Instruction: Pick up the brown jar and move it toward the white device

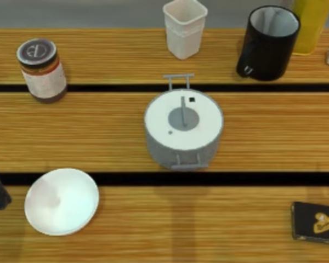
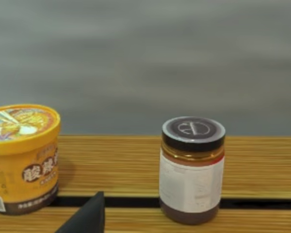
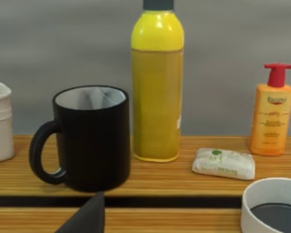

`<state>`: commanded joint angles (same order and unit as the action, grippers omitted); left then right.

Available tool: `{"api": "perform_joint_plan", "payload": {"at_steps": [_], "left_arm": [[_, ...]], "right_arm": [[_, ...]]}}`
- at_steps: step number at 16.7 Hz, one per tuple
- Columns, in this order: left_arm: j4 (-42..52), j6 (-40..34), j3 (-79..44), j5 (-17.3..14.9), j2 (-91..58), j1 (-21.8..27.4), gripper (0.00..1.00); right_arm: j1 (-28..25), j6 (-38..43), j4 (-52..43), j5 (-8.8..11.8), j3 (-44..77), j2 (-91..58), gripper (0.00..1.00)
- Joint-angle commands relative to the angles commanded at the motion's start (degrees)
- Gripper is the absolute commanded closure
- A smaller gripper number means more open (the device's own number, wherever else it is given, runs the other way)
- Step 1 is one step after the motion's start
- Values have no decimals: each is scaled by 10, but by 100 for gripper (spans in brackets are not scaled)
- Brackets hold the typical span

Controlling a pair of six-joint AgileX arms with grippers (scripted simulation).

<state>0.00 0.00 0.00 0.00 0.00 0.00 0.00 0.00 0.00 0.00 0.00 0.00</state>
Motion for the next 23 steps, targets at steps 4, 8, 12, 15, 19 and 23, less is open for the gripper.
{"api": "perform_joint_plan", "payload": {"at_steps": [4,8,12,15,19,23], "left_arm": [[13,3,-6,-3,-15,1,0],[85,24,-59,-19,-112,5,0],[183,66,-185,-43,-270,9,0],[251,111,-328,-61,-404,11,0],[324,182,-566,-85,-587,10,0],[389,260,-827,-104,-774,7,0]], "right_arm": [[0,0,0,0,0,0,0],[0,0,0,0,0,0,0],[0,0,0,0,0,0,0],[0,0,0,0,0,0,0],[0,0,0,0,0,0,0],[0,0,0,0,0,0,0]]}}
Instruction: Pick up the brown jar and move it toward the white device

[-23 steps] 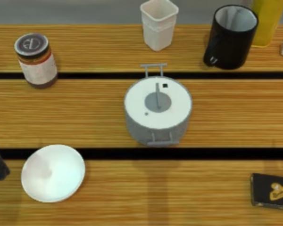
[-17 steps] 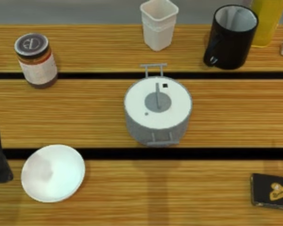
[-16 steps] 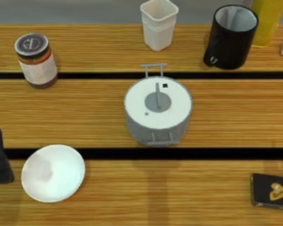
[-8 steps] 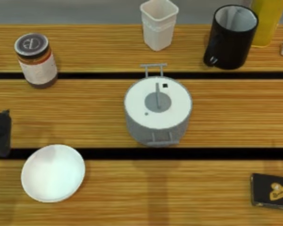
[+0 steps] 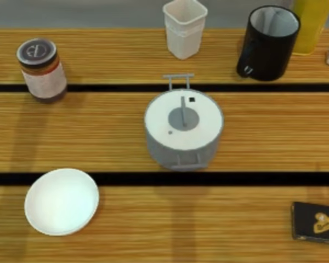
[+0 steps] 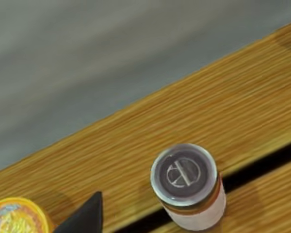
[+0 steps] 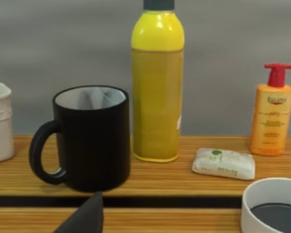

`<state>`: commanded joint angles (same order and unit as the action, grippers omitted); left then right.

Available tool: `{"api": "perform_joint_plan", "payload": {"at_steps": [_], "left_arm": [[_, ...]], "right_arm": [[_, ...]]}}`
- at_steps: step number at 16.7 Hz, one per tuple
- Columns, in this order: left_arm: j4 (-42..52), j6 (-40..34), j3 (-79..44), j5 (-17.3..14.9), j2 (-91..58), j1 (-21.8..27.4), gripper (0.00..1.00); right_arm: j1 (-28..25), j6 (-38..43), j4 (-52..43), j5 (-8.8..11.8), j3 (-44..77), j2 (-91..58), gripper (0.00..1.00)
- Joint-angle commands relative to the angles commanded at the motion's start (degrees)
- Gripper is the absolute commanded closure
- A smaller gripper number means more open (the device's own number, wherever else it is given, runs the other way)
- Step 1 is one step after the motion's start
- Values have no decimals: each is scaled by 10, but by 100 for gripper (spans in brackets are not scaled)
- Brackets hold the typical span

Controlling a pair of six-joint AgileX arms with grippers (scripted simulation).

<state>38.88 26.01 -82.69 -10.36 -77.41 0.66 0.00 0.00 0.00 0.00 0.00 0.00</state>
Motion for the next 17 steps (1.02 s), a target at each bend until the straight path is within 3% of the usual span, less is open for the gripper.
{"api": "perform_joint_plan", "payload": {"at_steps": [8,13,17], "left_arm": [[168,124,-424,-19,-408,-13,0],[283,161,-554,-20,-618,-22,0],[334,171,-589,-20,-690,-25,0]], "right_arm": [[0,0,0,0,0,0,0],[0,0,0,0,0,0,0],[0,0,0,0,0,0,0]]}}
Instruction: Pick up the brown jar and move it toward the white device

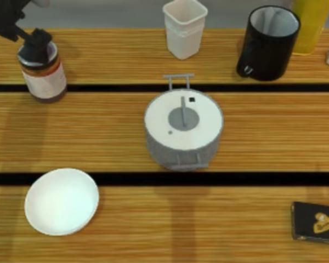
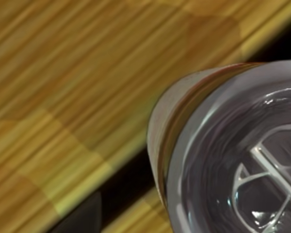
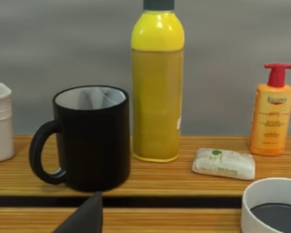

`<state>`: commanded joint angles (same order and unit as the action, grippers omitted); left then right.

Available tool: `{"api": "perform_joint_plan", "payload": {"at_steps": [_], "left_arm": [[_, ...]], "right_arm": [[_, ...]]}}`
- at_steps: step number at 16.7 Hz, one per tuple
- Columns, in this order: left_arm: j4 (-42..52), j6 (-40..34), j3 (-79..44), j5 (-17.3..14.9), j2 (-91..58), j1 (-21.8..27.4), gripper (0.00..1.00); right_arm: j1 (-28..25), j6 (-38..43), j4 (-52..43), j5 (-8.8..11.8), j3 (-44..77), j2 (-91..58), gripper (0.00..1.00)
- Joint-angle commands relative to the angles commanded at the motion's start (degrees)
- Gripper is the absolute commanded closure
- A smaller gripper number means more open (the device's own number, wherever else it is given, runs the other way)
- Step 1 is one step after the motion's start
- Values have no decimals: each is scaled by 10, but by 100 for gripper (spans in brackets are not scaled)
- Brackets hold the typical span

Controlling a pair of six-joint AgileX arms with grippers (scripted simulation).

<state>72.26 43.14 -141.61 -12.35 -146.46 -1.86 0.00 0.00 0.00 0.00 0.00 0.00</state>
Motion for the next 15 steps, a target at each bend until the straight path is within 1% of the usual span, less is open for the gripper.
{"api": "perform_joint_plan", "payload": {"at_steps": [8,15], "left_arm": [[-2,-3,5,0,2,4,0],[-76,-10,46,2,-32,10,0]], "right_arm": [[0,0,0,0,0,0,0],[0,0,0,0,0,0,0]]}}
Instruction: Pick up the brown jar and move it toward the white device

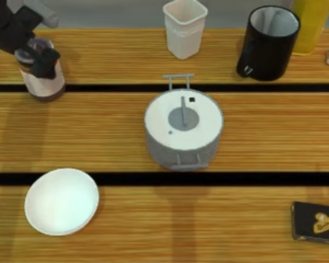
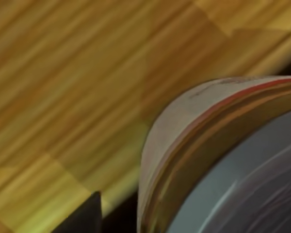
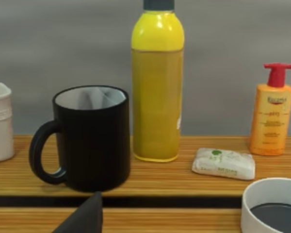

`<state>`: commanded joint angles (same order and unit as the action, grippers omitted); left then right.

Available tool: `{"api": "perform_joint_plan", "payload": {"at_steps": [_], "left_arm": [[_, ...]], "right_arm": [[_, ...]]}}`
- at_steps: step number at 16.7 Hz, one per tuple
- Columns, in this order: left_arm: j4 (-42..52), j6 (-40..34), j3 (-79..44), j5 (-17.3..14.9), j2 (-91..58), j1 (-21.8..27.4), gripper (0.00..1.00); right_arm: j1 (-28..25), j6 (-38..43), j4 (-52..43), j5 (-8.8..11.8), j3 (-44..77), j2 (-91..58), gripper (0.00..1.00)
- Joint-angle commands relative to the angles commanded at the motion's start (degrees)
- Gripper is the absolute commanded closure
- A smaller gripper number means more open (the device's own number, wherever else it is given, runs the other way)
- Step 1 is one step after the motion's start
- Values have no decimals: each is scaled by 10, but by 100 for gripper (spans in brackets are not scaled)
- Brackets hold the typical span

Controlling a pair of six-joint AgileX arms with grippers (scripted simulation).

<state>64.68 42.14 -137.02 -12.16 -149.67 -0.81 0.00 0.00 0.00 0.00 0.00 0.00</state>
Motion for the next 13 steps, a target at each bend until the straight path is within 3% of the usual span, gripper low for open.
{"api": "perform_joint_plan", "payload": {"at_steps": [5,13], "left_arm": [[-5,0,3,0,-2,0,0],[-5,0,3,0,-2,0,60]], "right_arm": [[0,0,0,0,0,0,0],[0,0,0,0,0,0,0]]}}
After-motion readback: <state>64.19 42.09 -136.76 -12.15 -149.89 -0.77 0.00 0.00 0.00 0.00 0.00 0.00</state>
